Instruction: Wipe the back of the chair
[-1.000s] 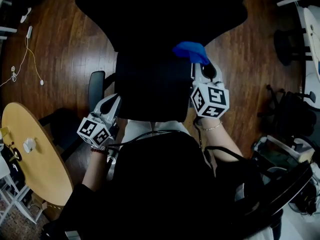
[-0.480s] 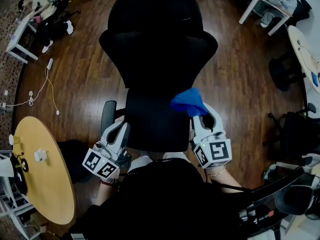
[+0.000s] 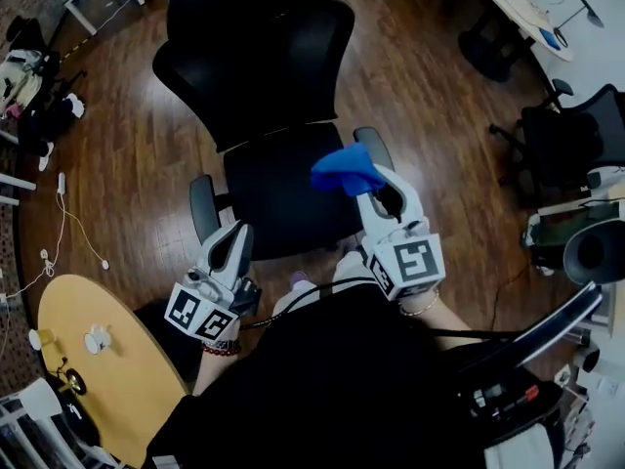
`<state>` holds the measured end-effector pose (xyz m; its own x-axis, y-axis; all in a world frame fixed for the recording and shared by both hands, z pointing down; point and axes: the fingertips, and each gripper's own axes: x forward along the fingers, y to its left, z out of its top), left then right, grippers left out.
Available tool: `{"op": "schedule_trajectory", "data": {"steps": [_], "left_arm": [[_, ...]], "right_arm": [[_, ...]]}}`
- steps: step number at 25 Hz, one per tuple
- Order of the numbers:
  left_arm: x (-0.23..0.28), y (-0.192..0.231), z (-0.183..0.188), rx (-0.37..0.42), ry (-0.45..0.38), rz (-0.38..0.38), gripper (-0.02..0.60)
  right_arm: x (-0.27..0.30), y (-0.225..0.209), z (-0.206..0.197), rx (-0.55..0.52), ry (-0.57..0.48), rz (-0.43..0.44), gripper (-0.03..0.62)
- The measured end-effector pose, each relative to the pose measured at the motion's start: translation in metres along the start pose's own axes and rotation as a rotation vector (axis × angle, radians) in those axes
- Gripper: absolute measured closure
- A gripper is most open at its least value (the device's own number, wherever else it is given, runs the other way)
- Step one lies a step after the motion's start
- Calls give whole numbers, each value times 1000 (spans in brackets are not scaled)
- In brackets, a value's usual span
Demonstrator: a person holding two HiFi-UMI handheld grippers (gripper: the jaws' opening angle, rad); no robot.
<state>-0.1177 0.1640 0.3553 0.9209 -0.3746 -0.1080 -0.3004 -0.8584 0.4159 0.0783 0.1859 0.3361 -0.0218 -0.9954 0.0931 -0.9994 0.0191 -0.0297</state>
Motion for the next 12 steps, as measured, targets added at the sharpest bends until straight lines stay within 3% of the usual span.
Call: {"op": "schedule_trajectory", "data": {"steps": [2, 8, 12], "left_arm": [[-5, -26, -12, -38, -10, -29, 577], [21, -78, -20, 27, 25, -24, 577], [35, -78, -20, 36, 52, -55, 577]], "right_arm": [[-22, 7, -4, -20, 10, 13, 517], [-43, -3, 0, 65, 12, 72, 522], [-37, -9, 3, 38, 8, 73, 523]]}}
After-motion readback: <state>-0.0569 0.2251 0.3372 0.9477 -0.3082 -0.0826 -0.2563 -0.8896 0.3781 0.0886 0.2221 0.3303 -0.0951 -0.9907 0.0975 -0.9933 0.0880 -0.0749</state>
